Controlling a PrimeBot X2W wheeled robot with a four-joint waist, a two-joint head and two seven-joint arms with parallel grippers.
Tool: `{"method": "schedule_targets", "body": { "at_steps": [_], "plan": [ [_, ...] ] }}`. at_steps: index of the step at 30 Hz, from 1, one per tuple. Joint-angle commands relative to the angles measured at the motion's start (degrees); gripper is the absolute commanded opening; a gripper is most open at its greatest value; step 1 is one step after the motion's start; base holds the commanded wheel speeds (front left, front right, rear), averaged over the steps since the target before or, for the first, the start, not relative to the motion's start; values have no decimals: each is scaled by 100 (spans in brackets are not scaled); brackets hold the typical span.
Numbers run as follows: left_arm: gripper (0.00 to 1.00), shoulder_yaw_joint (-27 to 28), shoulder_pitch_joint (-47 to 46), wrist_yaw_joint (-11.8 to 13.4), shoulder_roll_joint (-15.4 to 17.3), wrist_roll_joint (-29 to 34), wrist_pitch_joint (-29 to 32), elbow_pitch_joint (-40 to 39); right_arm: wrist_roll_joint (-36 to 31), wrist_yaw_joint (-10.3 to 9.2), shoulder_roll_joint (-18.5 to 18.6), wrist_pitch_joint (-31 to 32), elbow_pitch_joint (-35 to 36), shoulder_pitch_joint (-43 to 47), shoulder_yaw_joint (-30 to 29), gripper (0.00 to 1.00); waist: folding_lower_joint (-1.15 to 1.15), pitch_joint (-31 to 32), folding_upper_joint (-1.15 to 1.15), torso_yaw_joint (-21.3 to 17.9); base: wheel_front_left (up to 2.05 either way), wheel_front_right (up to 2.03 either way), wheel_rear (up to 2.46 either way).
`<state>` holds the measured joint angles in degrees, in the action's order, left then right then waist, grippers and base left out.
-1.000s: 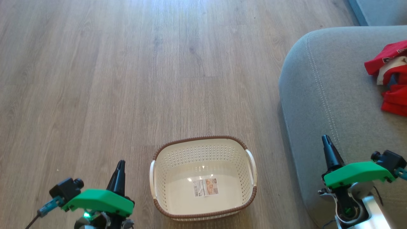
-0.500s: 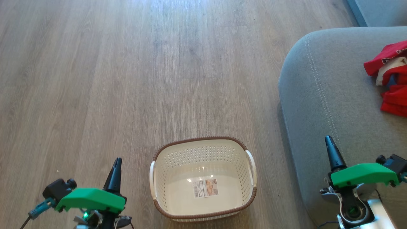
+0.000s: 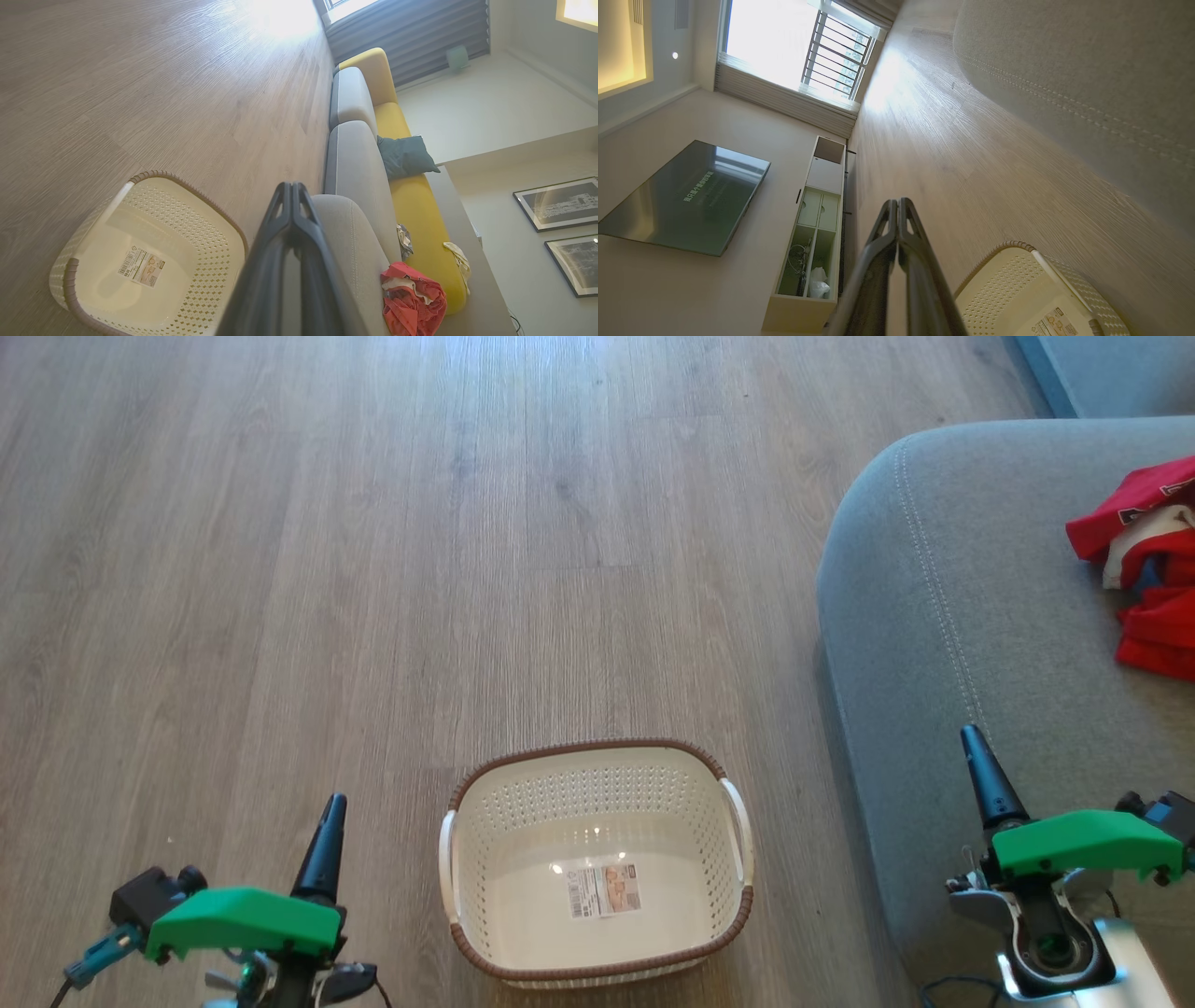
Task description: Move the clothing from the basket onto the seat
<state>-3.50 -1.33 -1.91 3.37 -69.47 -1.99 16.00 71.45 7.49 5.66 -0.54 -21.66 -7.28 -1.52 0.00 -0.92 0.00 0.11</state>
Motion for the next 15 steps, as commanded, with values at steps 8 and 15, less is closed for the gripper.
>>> {"method": "schedule_targets", "body": {
  "at_steps": [8,15],
  "plan": [
    [0,318,-361,-152,73,-541,166,-187,471,0,-62,156,337,-33,-69,0,0,15,0,-2,0,0,0],
    [0,447,-389,-252,72,-1001,302,-191,865,0,-116,292,442,2,-177,0,0,30,0,-4,0,0,0]
  ]
}}
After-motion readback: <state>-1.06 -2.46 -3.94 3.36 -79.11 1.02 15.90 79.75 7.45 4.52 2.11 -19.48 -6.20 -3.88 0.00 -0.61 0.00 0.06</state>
